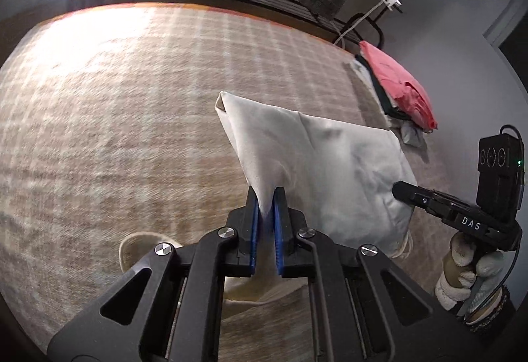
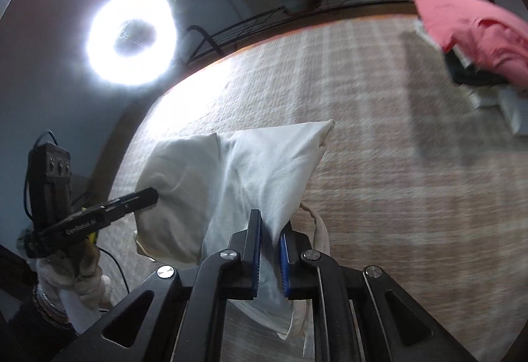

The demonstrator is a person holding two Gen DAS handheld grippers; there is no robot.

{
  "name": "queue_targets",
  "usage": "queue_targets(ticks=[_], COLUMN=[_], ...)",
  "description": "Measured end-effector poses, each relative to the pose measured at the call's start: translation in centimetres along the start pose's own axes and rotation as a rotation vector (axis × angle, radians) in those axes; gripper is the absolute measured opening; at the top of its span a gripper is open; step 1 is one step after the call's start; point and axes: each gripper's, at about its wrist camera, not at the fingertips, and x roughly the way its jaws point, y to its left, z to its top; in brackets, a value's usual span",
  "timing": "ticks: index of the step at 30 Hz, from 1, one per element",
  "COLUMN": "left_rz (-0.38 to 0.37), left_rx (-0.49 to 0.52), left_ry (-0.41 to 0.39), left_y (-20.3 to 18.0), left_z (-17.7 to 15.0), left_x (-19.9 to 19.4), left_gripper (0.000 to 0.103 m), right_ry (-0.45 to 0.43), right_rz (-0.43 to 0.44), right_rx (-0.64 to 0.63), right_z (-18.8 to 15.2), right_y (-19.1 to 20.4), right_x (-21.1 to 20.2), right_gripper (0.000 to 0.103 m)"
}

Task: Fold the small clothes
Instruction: 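Lift the folded camisole with the left gripper and place it on the pink shirt stack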

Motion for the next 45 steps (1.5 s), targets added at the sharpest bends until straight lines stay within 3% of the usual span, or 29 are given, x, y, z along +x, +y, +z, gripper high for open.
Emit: queue_targets(ticks=[16, 29, 37, 45], left_rz=[-0.096, -0.142, -0.096, 0.006], left_rx=[0.198, 0.296, 0.306, 0.319], left_ry=[-0.072, -0.144, -0.168, -0.165], left_y=[-15.9, -28.4, -31.4, -31.8], left_z=[7.5, 15.4, 18.2, 17.8], left_x=[6.2, 13.9, 19.2, 22.6], left_gripper=[0.006, 0.006, 0.006, 0.006], right_ry=[-0.151, -0.243, -0.285, -0.225], right_rz=[-0.171, -0.396, -0.47, -0.555], right_rx=[0.003, -0.03, -0.025, -0.043], right_z=[4.6, 12.8, 17.5, 19.1], right_y=[-9.7, -20.0, -25.1, -27.3], right_x=[-10.8, -17.3, -16.8, -12.3], right_gripper=[0.007, 0.007, 0.007, 0.007])
